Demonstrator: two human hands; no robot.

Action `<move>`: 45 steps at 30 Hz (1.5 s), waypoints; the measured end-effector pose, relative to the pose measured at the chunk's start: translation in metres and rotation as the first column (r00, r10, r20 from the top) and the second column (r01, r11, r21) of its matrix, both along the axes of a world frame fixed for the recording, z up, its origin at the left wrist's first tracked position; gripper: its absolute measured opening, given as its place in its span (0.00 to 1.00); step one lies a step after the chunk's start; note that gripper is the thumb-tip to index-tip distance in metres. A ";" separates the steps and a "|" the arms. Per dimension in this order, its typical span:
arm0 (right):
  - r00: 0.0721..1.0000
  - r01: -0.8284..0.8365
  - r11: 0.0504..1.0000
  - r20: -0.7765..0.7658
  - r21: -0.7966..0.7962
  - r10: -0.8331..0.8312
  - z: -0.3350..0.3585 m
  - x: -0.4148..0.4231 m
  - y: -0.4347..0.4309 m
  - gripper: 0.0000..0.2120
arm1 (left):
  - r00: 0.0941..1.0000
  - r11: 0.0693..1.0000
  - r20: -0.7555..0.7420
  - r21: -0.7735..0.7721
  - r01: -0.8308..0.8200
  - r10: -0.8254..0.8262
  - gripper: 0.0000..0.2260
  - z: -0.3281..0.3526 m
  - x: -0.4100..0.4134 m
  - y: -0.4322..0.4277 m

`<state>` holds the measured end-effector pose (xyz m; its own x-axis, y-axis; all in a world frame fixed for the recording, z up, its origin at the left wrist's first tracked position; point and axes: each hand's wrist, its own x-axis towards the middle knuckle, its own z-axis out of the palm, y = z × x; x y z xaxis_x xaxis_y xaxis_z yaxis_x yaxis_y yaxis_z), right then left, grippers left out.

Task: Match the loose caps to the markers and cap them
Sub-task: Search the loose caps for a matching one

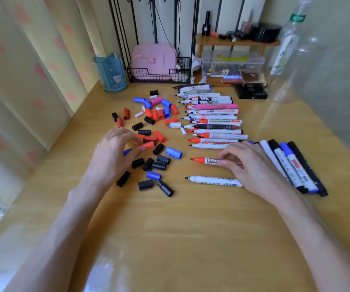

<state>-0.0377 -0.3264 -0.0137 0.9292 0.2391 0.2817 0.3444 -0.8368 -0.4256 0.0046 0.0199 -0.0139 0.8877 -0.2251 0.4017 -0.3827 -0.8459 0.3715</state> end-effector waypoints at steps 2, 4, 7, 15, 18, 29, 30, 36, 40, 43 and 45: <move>0.999 0.005 0.997 0.032 0.080 -0.008 0.000 -0.001 0.003 0.04 | 0.998 0.987 -0.012 -0.151 0.056 -0.058 0.09 0.006 -0.005 -0.009; 0.998 0.010 0.990 0.052 0.142 -0.017 0.001 -0.003 0.009 0.04 | 0.988 0.957 -0.056 -0.262 0.127 -0.146 0.07 0.009 -0.010 -0.020; 0.995 -0.049 0.982 0.096 0.182 0.032 0.003 -0.007 0.020 0.06 | 0.965 0.931 -0.091 -0.300 0.208 -0.244 0.06 0.007 -0.014 -0.032; 0.980 -0.131 0.982 0.169 0.136 0.108 0.001 -0.009 0.030 0.08 | 0.944 0.908 -0.088 -0.313 0.277 -0.318 0.09 0.004 -0.021 -0.043; 0.977 -0.142 0.982 0.175 0.127 0.119 0.003 -0.013 0.036 0.07 | 0.926 0.895 -0.134 -0.340 0.290 -0.351 0.07 -0.001 -0.024 -0.050; 0.972 -0.117 0.976 0.222 0.185 0.075 0.003 -0.019 0.045 0.08 | 0.924 0.847 -0.089 -0.440 0.298 -0.372 0.03 -0.003 -0.028 -0.054; 0.975 -0.118 0.973 0.211 0.198 0.075 0.001 -0.019 0.044 0.08 | 0.923 0.853 -0.088 -0.425 0.305 -0.374 0.03 -0.002 -0.028 -0.054; 0.976 -0.060 0.985 0.217 0.162 0.024 -0.002 -0.009 0.044 0.15 | 0.955 0.922 -0.086 -0.298 0.247 -0.284 0.04 0.004 -0.015 -0.042; 0.979 0.014 0.992 0.198 0.125 -0.039 -0.008 -0.007 0.035 0.14 | 0.992 0.982 -0.099 -0.180 0.054 -0.073 0.05 0.001 -0.004 -0.008; 0.980 0.024 0.992 0.194 0.125 -0.048 -0.008 -0.006 0.035 0.12 | 0.994 0.998 -0.111 -0.066 -0.009 0.001 0.08 -0.002 0.002 0.006; 0.981 0.022 0.992 0.188 0.127 -0.046 -0.007 -0.007 0.037 0.12 | 0.990 0.998 -0.143 -0.057 -0.014 0.005 0.10 -0.002 0.003 0.007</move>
